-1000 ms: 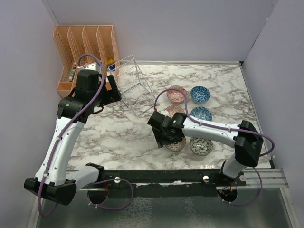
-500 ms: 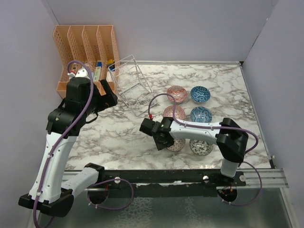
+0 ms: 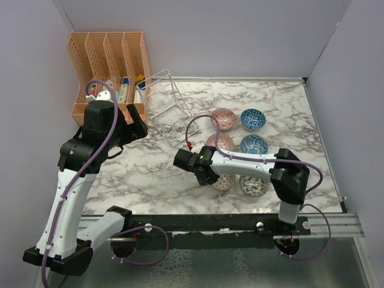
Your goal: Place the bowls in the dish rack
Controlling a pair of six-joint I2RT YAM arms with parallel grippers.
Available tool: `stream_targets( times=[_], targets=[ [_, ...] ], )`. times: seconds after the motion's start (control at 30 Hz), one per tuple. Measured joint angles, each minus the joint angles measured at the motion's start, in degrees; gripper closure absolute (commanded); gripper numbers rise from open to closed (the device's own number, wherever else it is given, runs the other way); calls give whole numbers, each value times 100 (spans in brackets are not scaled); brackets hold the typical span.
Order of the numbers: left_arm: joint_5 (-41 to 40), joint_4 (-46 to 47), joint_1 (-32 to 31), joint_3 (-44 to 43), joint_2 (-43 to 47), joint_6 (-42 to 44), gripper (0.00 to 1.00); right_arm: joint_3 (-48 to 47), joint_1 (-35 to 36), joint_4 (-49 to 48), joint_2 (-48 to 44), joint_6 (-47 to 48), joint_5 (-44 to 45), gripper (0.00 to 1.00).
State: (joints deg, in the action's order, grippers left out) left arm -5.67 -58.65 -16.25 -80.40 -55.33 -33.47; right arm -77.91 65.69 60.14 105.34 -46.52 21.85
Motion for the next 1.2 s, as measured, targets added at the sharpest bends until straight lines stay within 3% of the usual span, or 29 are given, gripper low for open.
stream_targets(
  times=[0.27,0.47,0.77,1.0,1.2],
  targets=[
    [24,-44,0,-24,-55,26,1,-289,-2,92,68,87,-46,99],
    [46,-245,0,-518,-330,66,1,-376,-2,-933,-748,289,-664,99],
    [173,-361,0,-920,-439,83,1,726,-120,-4527,-2538,-101,-1084,99],
    [278,-446,0,-997,-581,131,1,1910,-680,-7506,-2404,-581,-887,99],
    [343,-529,0,-1137,-632,238,1,2260,-962,-9645,-1711,-743,-396,99]
  ],
)
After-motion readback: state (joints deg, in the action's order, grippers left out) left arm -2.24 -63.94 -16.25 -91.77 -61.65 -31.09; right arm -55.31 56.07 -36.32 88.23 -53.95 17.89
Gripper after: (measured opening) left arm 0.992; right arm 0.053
